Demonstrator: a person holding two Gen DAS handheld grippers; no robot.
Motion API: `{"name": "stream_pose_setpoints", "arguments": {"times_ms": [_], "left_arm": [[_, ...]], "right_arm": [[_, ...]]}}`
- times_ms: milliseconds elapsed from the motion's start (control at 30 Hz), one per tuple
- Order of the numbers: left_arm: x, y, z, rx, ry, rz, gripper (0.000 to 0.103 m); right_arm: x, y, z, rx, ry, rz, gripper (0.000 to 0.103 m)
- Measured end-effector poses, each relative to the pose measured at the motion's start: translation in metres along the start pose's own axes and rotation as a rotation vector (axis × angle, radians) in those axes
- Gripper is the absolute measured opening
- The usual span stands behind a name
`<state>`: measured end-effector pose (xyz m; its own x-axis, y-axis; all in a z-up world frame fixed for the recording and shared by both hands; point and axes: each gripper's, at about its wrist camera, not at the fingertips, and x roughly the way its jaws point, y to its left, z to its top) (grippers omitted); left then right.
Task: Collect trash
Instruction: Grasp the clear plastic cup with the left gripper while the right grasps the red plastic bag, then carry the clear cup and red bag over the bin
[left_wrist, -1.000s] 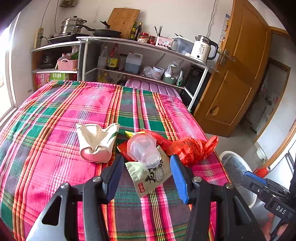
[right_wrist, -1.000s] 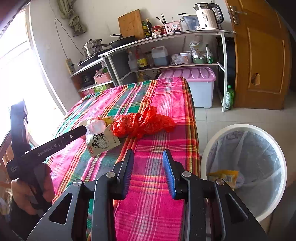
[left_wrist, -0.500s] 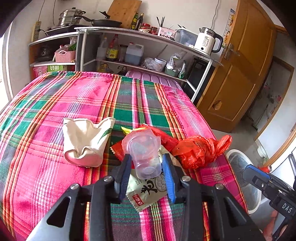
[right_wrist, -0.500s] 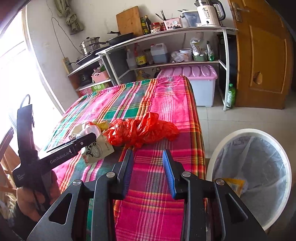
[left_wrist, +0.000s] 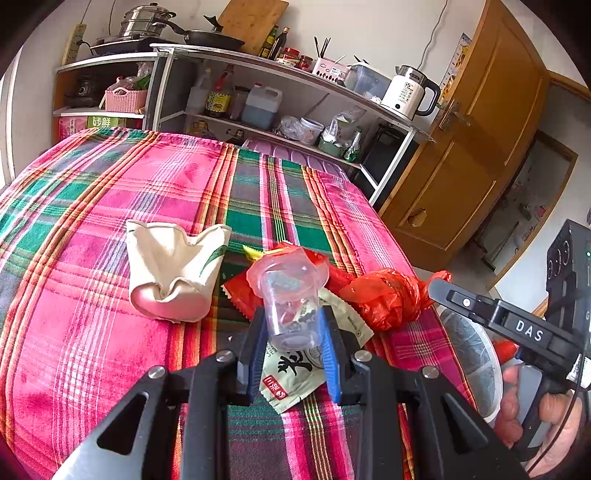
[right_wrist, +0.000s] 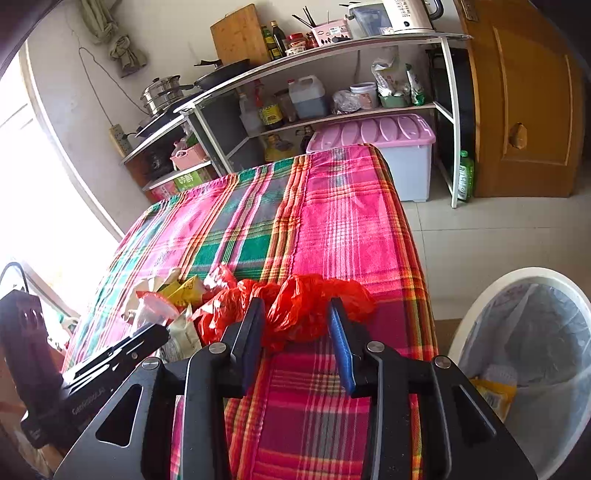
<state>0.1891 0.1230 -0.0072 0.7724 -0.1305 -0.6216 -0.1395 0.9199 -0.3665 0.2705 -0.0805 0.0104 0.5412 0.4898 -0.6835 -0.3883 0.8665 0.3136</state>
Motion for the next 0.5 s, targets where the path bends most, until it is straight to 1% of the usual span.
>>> {"name": "stream_pose_setpoints", "arguments": {"times_ms": [200, 233, 267, 400, 500], "left_arm": [[-0.0006, 0.0042, -0.0010, -0.016, 0.004, -0.029, 0.029], [-0.0005, 0.0047, -0.0008, -0.017, 0.005, -0.031, 0.029], [-0.0003, 0.0052, -0.0008, -0.018, 0.005, -0.034, 0.029], [-0.0015, 0.0038, -0.0013, -0.009, 0.002, -0.034, 0.029], [-0.0029, 0.0011, -0.0014, 0.002, -0.002, -0.025, 0.029]], "right_arm": [[0.0099, 0.0040, 0.0014, 0.010, 0.003, 0.004, 0.036], [0.0091, 0.0055, 0.0014, 0.003, -0.003, -0.003, 0.032], [0.0087, 0.0069, 0.0007, -0.006, -0.004, -0.014, 0.026], [0.0062, 0.0068, 0.0009, -0.012, -0.010, -0.012, 0.020], [0.0019, 0.0062, 0.0012, -0.017, -0.016, -0.006, 0.019]]}}
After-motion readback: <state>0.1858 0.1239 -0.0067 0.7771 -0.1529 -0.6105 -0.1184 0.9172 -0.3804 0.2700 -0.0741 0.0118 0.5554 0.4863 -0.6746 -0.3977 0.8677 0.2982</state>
